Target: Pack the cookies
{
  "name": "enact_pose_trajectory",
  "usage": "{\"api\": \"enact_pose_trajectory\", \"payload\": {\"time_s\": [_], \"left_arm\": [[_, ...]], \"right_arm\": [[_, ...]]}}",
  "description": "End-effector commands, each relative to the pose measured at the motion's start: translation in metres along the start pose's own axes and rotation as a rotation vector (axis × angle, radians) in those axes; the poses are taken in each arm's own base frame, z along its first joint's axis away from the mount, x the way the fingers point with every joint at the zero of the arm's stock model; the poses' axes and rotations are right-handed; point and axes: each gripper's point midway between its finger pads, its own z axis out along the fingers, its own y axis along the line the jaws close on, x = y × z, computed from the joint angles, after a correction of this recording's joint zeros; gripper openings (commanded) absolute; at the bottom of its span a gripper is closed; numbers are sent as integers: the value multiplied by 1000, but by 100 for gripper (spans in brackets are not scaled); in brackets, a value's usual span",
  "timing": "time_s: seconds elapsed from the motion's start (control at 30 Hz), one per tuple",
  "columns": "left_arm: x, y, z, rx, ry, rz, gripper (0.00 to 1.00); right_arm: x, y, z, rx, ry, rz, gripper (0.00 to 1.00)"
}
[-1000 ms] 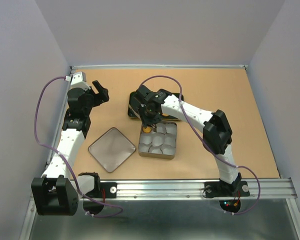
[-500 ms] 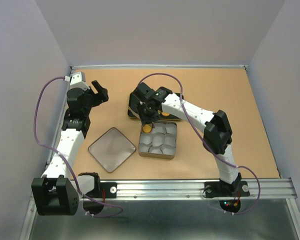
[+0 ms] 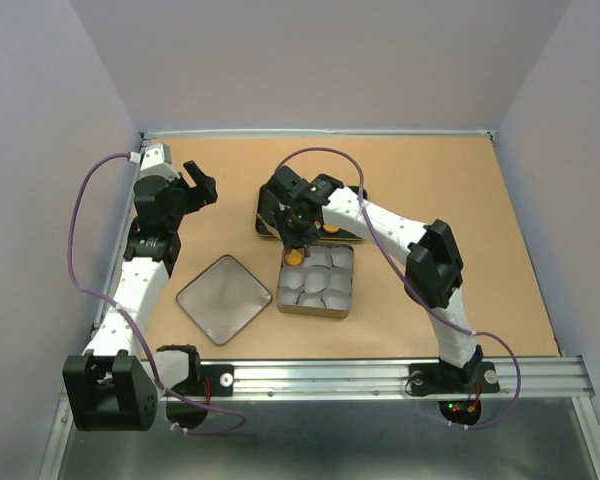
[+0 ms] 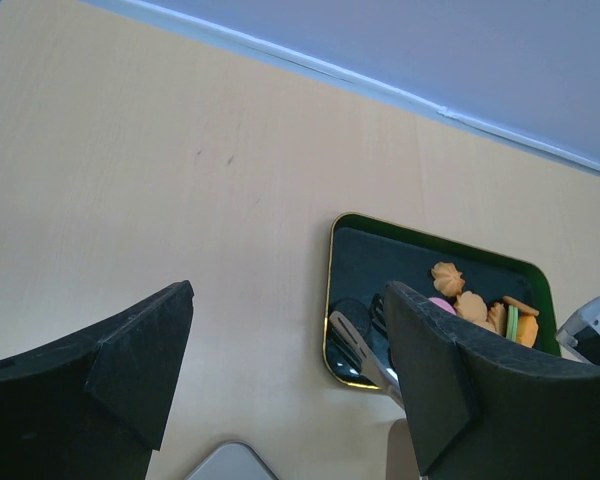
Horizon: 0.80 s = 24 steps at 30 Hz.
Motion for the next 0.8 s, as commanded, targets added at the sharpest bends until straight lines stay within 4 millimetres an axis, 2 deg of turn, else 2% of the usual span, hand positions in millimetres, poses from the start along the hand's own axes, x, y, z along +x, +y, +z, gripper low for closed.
{"api": "enact_pose_trajectory", "payload": {"time_s": [0.0, 0.17, 0.33, 0.43, 0.6, 0.67, 0.7, 0.77], "left_arm": [[-21, -7, -2, 32, -72, 4, 87], [-22, -8, -3, 35, -74, 1, 87], [-22, -8, -4, 35, -74, 4, 87], [-21, -8, -4, 35, -70, 1, 87], [-22, -8, -5, 36, -77, 1, 87], [-22, -8, -5, 36, -75, -1, 87], [-22, -8, -5, 38, -78, -2, 87], [-21, -10, -4, 46, -75, -6, 88]], "right_arm": [[-9, 11, 0, -25, -19, -22, 46], [-10, 10, 4, -16, -18, -25, 40], [-18, 6, -1, 1, -46, -25, 39], [-27, -2, -16, 35, -82, -24, 38], [-45, -27, -64, 96, -196, 21, 38], [-46, -35, -77, 105, -221, 37, 38], [-47, -38, -92, 101, -247, 45, 38], [-37, -48, -98, 127, -230, 50, 38]]}}
